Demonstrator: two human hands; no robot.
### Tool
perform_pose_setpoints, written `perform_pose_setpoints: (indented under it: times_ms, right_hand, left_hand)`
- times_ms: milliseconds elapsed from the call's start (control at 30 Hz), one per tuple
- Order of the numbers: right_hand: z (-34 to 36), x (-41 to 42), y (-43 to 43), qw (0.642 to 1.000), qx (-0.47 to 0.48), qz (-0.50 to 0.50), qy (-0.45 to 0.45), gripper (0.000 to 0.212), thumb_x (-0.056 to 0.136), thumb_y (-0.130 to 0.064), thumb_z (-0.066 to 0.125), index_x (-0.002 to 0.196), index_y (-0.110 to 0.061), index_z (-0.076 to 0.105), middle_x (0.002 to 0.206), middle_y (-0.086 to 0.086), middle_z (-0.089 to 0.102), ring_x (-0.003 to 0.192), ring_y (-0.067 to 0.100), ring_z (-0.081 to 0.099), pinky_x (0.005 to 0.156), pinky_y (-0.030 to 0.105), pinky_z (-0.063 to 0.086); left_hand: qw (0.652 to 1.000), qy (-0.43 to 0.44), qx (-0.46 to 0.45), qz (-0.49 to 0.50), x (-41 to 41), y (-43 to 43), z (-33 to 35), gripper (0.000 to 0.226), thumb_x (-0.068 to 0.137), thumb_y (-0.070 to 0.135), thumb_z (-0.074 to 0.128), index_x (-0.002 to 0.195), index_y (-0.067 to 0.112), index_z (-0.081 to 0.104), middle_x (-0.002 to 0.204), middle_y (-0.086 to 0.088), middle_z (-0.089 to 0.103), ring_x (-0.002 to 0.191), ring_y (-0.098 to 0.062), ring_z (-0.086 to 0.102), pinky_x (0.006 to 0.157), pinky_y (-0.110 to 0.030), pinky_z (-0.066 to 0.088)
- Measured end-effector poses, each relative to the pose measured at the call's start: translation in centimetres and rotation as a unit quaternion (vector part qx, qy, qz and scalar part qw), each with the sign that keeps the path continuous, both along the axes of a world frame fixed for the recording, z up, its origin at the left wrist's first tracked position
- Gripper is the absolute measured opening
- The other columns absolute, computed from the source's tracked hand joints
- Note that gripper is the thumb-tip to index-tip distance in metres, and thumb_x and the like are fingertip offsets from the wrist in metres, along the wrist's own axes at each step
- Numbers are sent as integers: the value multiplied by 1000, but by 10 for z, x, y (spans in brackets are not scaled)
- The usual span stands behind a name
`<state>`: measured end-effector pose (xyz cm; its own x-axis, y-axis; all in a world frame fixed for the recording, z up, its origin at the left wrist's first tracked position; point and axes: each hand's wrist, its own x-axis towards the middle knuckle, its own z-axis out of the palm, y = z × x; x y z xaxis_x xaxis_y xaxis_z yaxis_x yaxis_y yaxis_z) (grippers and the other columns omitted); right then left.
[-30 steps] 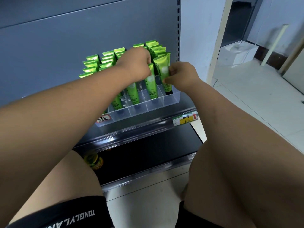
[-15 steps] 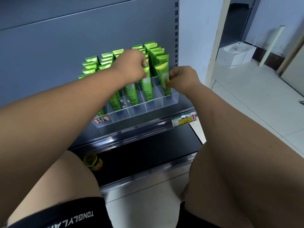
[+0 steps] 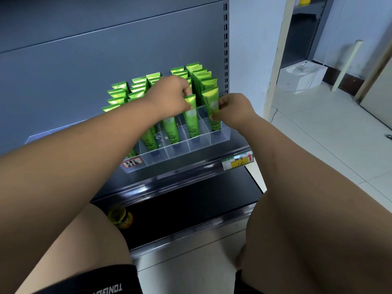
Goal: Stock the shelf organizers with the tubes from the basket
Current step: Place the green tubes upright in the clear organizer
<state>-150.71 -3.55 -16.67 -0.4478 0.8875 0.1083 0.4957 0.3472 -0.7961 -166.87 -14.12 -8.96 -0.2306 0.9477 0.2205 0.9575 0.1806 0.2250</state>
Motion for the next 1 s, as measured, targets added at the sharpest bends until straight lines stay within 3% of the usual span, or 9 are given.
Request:
perform_pose_setpoints:
  times_ms: [133,200,300,533,700,767,867,933,1000]
  right_hand:
    - [0,0,-1,1000,-7,2,4,29,73,-15,83,91,1,68,78,6,60,73,20,54,68,30,46]
    - [1,1,-1,1000,-5,6,-3,23,75,-15,82,77,-5,62,72,2,55,68,18,51,65,28,43]
    - [3,1,-3,1000,4,7,-2,36,76,-16,83,65,-15,48,64,-1,46,61,16,43,60,27,36]
    - [3,-1,-7,999,25,-14,-21,38,79,-19,81,62,-17,47,63,-2,48,60,14,45,53,25,33]
    - [4,-4,-16,998,51,-20,-42,23,78,-26,80,89,-11,66,83,2,65,78,22,60,63,28,47]
    - [7,-3,-21,997,62,-29,-44,27,78,-27,79,97,-13,65,93,3,67,86,24,62,72,33,53]
    - [13,0,-32,992,94,-61,-53,29,79,-28,76,98,-13,61,97,5,65,89,27,61,72,35,53]
    - [17,2,-39,987,124,-77,-63,36,79,-30,75,107,-14,61,104,7,65,95,29,63,76,37,55]
    - [17,4,-47,982,155,-73,-77,59,81,-31,77,132,-13,53,123,9,62,109,30,61,82,37,54]
  left_hand:
    - [1000,-8,-4,-3,-5,0,0,27,82,23,84,104,14,71,96,-6,67,93,-28,64,79,-34,51]
    - [1000,-11,-2,-1,-7,-1,0,25,83,23,83,103,14,71,93,-4,65,90,-27,63,75,-30,46]
    - [1000,-11,5,4,-8,-1,-3,26,84,26,81,105,13,71,92,-3,63,88,-24,60,74,-28,42]
    - [1000,-5,16,6,-4,-7,-4,24,86,24,79,105,10,71,92,-8,67,85,-31,65,76,-33,51]
    - [1000,-9,8,9,-1,-11,-4,24,87,26,78,107,14,70,95,-8,69,82,-32,69,80,-37,56]
    - [1000,-15,8,12,-1,-13,-4,26,87,29,78,108,16,70,97,-7,70,86,-30,69,83,-39,56]
    - [1000,-16,18,12,-1,-15,-4,29,87,34,76,108,16,70,102,-6,71,96,-27,66,87,-41,56]
    - [999,-11,43,10,0,-18,-3,27,89,35,71,108,16,69,104,-4,72,97,-27,66,86,-41,56]
    - [997,28,70,15,4,-26,-1,31,93,38,64,114,15,67,107,-7,71,96,-29,65,82,-39,55]
